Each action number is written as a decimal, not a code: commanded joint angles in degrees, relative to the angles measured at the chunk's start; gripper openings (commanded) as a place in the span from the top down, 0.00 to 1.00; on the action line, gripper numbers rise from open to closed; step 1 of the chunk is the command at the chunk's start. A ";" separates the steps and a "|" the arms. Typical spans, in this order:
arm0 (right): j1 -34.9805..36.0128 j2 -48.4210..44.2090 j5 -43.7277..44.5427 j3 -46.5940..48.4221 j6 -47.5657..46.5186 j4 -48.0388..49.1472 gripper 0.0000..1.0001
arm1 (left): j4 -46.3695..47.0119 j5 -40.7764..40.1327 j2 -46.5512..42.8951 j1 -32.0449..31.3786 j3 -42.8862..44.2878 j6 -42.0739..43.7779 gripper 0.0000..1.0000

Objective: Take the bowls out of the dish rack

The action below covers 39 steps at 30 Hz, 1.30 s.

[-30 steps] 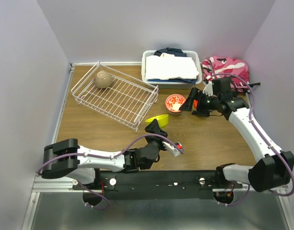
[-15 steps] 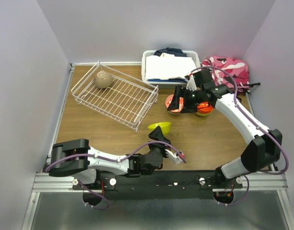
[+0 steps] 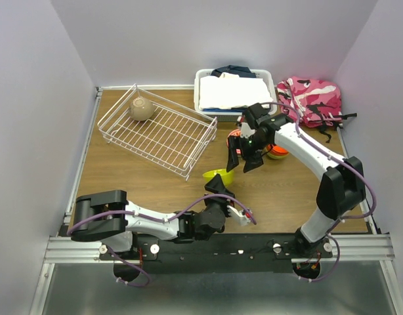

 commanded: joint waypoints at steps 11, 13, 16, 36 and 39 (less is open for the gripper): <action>4.46 5.22 -1.65 1.23 -2.71 -4.11 0.49 | 2.29 -1.32 0.33 -0.48 0.18 -0.01 0.43; 4.55 5.22 -2.17 1.23 -2.88 -4.46 0.57 | 2.29 -1.41 0.51 -0.57 0.27 0.26 0.42; 4.47 5.22 -2.35 1.58 -3.06 -4.81 0.70 | 2.29 -1.58 0.51 -0.48 0.27 0.34 0.42; 1.13 4.43 11.18 10.10 -1.48 -7.11 0.99 | -4.13 -0.18 -2.83 -0.66 2.29 -6.86 0.01; -2.38 3.03 13.89 10.37 -1.13 -6.23 0.99 | -4.12 -0.09 -3.97 -0.74 2.38 -8.44 0.01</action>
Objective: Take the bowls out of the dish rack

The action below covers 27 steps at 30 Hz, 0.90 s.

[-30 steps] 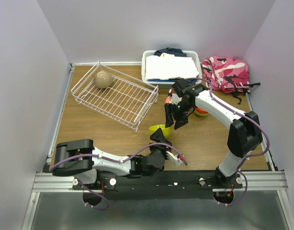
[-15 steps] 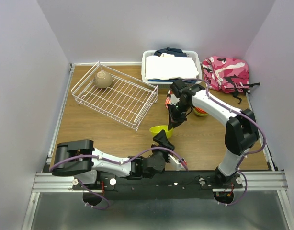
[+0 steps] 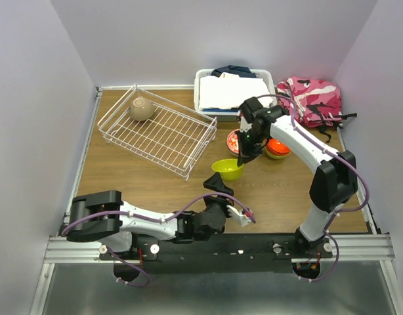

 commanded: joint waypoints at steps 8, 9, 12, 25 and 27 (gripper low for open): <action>-16.20 -9.71 13.46 -0.59 1.15 6.72 0.99 | -4.00 1.38 -5.89 1.47 3.35 -12.78 0.01; -17.18 -10.50 16.08 -1.03 1.58 8.73 0.99 | -5.40 1.73 -6.16 2.25 4.05 -13.66 0.01; -20.26 -13.75 20.65 -3.92 2.99 13.56 0.99 | -9.18 3.93 -8.00 4.71 5.72 -18.58 0.01; -25.36 -27.02 32.54 -25.11 11.78 40.03 0.99 | -21.41 18.70 -20.21 26.15 12.22 -47.32 0.01; -25.54 -27.64 33.68 -28.36 13.01 43.80 0.99 | -21.68 19.66 -21.27 30.46 12.23 -50.57 0.01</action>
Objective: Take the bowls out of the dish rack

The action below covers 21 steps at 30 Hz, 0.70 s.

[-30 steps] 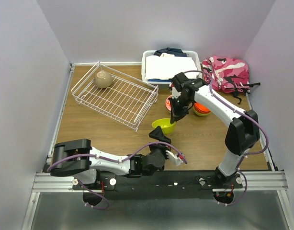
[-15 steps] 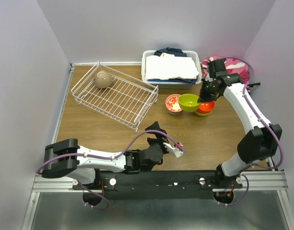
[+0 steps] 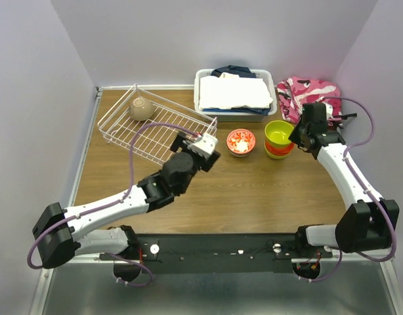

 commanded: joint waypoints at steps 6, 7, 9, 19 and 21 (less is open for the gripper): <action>-1.52 -2.97 5.75 -11.43 5.48 20.98 0.99 | -3.74 2.72 -5.70 13.54 1.85 -18.11 0.01; -1.69 -2.79 5.49 -12.05 5.65 21.87 0.99 | -3.83 1.06 -5.79 13.98 1.85 -18.29 0.01; -1.87 -2.18 5.31 -13.11 6.35 23.27 0.99 | -4.18 -1.14 -6.06 14.60 1.94 -18.38 0.01; -1.96 -2.88 5.14 -20.41 6.62 30.14 0.88 | -4.09 -6.60 -5.97 15.40 1.93 -16.79 0.01; -1.87 -2.97 4.87 -21.02 6.27 30.49 0.71 | -4.18 -6.60 -5.79 15.40 2.02 -16.80 0.01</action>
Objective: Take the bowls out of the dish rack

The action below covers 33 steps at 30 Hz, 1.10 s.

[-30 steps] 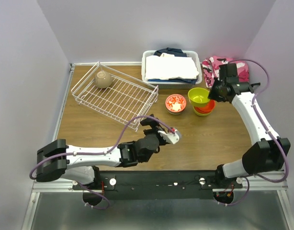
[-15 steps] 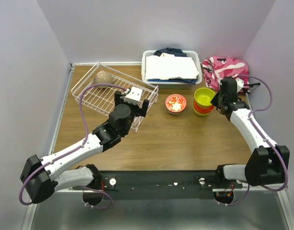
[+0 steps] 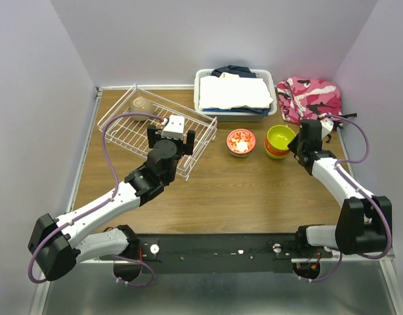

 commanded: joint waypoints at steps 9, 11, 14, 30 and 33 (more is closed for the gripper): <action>-0.30 -4.22 -0.16 0.05 -0.75 1.70 0.11 | -0.36 -2.51 -0.48 0.40 1.39 -1.23 0.01; -0.21 -5.63 0.63 1.02 -1.10 0.55 0.08 | -0.36 -2.08 -0.39 0.58 1.39 -1.49 0.01; -0.30 -9.23 0.81 2.33 -1.63 -1.30 0.03 | -0.79 -0.76 -0.13 0.93 1.65 -2.28 0.01; -0.21 -24.35 -14.56 -0.91 -5.24 -0.34 0.00 | -9.58 19.53 9.27 21.92 8.77 -24.24 0.01; -0.21 -25.06 -17.55 -2.84 -4.97 0.89 0.00 | -9.58 25.25 11.91 27.72 10.26 -29.51 0.01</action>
